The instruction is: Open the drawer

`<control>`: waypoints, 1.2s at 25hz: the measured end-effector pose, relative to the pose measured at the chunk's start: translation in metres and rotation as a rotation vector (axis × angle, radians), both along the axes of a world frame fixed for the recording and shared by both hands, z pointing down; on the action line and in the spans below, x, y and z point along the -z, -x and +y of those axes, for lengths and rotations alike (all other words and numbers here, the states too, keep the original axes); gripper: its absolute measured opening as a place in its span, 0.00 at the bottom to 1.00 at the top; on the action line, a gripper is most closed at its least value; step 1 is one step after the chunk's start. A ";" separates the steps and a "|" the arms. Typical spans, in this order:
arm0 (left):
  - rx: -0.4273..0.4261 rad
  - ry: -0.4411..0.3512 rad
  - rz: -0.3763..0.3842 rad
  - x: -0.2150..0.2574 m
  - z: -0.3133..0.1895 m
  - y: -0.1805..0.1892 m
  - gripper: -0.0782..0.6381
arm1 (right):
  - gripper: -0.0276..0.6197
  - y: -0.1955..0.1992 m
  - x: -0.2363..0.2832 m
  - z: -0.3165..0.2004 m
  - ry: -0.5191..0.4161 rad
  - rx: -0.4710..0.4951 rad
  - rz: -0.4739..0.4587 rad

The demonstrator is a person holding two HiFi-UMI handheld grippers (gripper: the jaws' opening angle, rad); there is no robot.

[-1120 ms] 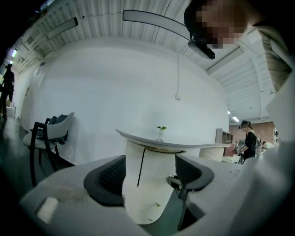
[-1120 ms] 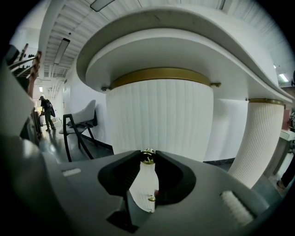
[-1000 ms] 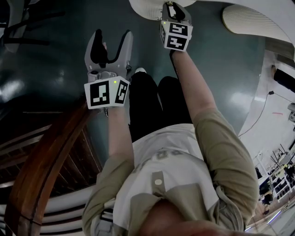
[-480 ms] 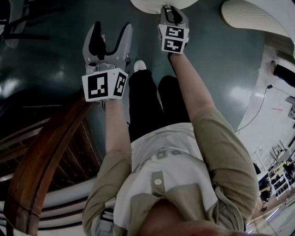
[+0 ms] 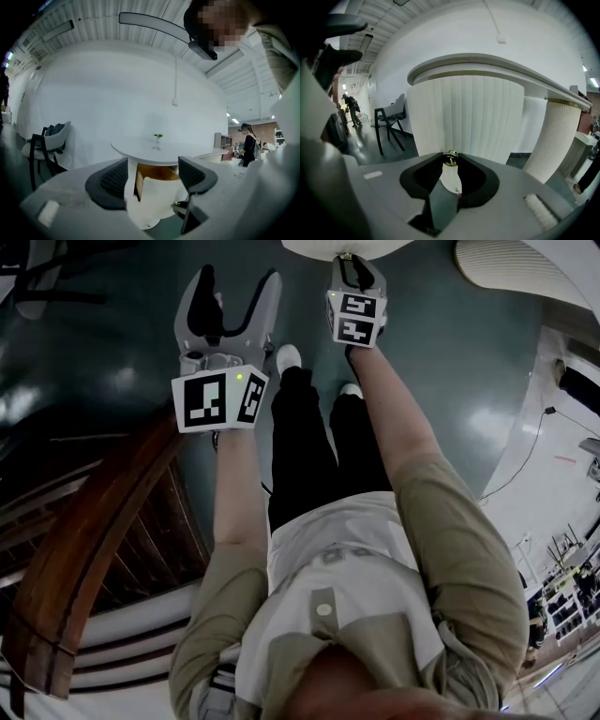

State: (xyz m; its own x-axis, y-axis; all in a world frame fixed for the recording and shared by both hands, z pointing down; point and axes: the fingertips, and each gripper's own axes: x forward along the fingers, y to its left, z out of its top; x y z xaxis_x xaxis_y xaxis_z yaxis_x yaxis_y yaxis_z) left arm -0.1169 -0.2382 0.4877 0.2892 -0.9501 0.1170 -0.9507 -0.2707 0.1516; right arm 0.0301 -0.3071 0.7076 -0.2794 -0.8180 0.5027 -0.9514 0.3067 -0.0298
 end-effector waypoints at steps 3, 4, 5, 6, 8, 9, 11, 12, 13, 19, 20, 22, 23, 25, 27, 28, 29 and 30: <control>0.006 -0.009 0.003 0.004 0.004 0.000 0.59 | 0.20 -0.001 -0.003 0.012 0.001 0.009 0.001; 0.010 -0.010 0.004 0.005 0.006 0.000 0.59 | 0.20 -0.001 -0.004 0.016 0.001 0.012 0.000; 0.015 -0.009 0.006 0.005 0.009 0.001 0.59 | 0.20 -0.001 -0.004 0.020 -0.003 0.014 -0.002; 0.019 -0.008 0.006 0.005 0.012 0.001 0.59 | 0.20 -0.001 -0.004 0.024 -0.008 0.018 -0.005; 0.024 -0.005 0.003 0.004 0.017 -0.001 0.59 | 0.20 -0.002 -0.003 0.030 -0.014 0.026 -0.008; 0.025 -0.004 0.000 0.004 0.019 -0.002 0.59 | 0.20 -0.004 -0.003 0.032 -0.016 0.030 -0.009; 0.025 -0.005 -0.009 0.006 0.024 -0.007 0.59 | 0.20 -0.005 -0.003 0.037 -0.021 0.042 -0.015; 0.024 -0.008 -0.013 0.007 0.027 -0.009 0.59 | 0.20 -0.005 -0.002 0.039 -0.024 0.048 -0.017; 0.024 -0.011 -0.015 0.009 0.029 -0.010 0.59 | 0.20 -0.005 -0.002 0.041 -0.027 0.054 -0.018; 0.028 -0.020 -0.023 0.014 0.041 -0.015 0.59 | 0.20 -0.005 -0.004 0.057 -0.030 0.078 -0.011; 0.028 -0.021 -0.025 0.014 0.041 -0.015 0.59 | 0.20 -0.005 -0.006 0.058 -0.030 0.082 -0.011; 0.032 -0.023 -0.026 0.014 0.042 -0.016 0.59 | 0.20 -0.004 -0.006 0.061 -0.025 0.087 -0.012; 0.034 -0.024 -0.025 0.015 0.041 -0.016 0.59 | 0.20 -0.003 -0.004 0.063 -0.024 0.089 -0.014; 0.038 -0.025 -0.024 0.017 0.041 -0.016 0.59 | 0.20 -0.002 -0.001 0.066 -0.021 0.091 -0.020; 0.039 -0.026 -0.024 0.018 0.041 -0.017 0.59 | 0.20 -0.002 0.000 0.070 -0.016 0.089 -0.023; 0.040 -0.025 -0.024 0.018 0.041 -0.017 0.59 | 0.20 -0.002 -0.001 0.072 -0.012 0.088 -0.024; 0.041 -0.024 -0.024 0.018 0.040 -0.017 0.59 | 0.20 -0.002 -0.002 0.075 -0.009 0.085 -0.026; 0.042 -0.024 -0.023 0.017 0.039 -0.017 0.59 | 0.20 -0.002 -0.003 0.077 -0.007 0.083 -0.029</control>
